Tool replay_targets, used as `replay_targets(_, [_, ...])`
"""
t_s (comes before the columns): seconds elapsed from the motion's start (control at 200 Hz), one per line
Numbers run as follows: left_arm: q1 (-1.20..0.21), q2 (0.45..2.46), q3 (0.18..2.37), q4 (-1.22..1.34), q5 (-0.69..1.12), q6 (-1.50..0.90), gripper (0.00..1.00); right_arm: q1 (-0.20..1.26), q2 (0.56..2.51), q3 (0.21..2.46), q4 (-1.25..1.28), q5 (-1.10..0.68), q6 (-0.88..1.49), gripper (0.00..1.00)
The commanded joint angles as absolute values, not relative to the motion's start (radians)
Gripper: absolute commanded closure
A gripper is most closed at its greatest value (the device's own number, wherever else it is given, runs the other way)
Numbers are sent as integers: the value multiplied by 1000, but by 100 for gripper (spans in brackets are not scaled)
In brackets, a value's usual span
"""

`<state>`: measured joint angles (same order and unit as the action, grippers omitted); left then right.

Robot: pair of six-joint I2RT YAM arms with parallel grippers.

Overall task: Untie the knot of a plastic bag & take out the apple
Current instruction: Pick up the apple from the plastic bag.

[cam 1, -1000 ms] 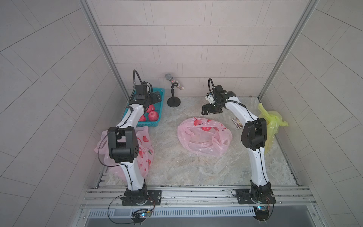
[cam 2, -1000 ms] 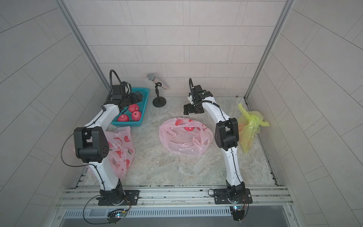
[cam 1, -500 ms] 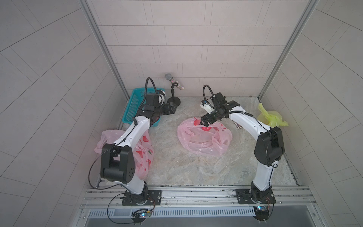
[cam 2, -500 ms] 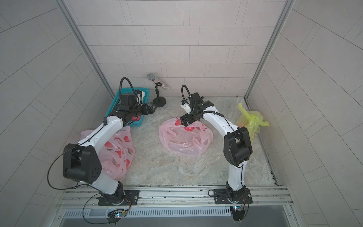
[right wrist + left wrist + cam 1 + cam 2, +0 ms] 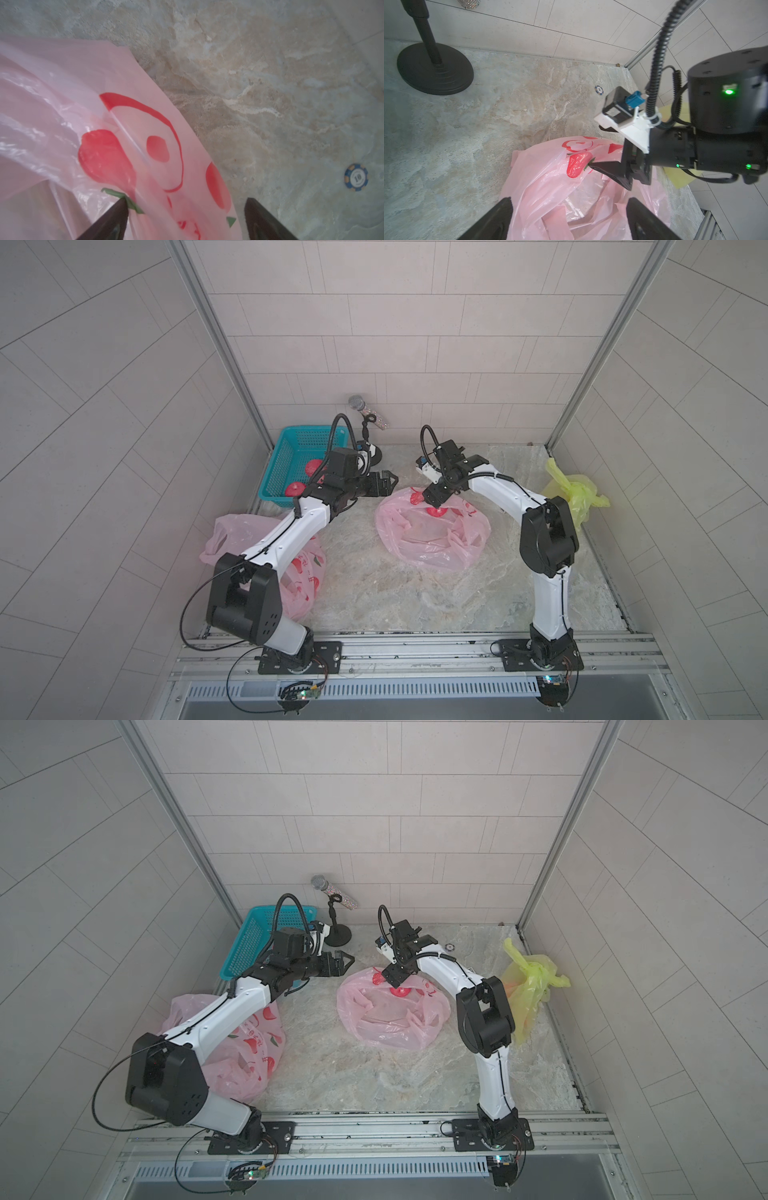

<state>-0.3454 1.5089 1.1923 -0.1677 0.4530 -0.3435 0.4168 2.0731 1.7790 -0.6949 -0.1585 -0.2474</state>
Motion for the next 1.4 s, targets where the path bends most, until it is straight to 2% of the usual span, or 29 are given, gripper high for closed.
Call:
replay_targets(0.0, [-377,1516,1196,-145,470,-329,10,398,2104,1837,-716,-195,-209,29])
replay_targets(0.1, [-418,1527,1202,-151,463,-302,11,383,2115,1864,-703,-235,-165,62])
replay_targets(0.15, [-443,1538,1209,-166,451,-281,11,380,2129,1880,-699,-231,-145,73])
replay_targets(0.3, [-495,1566,1207,-180,426,-248,11,369,2187,1934,-728,-179,-85,74])
replay_targets(0.355, [-508,1576,1206,-180,427,-243,11,360,2199,1936,-731,-154,-58,83])
replay_targets(0.51, [-534,1614,1210,-175,423,-240,11,331,2224,1929,-723,-115,-16,85])
replay_targets(0.695, [-563,1670,1234,-169,412,-236,10,288,2215,1890,-722,-168,36,87])
replay_targets(0.841, [-592,1711,1249,-147,397,-237,7,278,2201,1841,-738,-253,84,92])
replay_targets(0.921, [-605,1720,1260,-143,394,-237,7,279,2189,1817,-751,-287,132,100])
replay_targets(1.396, [-664,1651,1251,-209,319,-202,5,326,2030,1575,-601,-408,419,100])
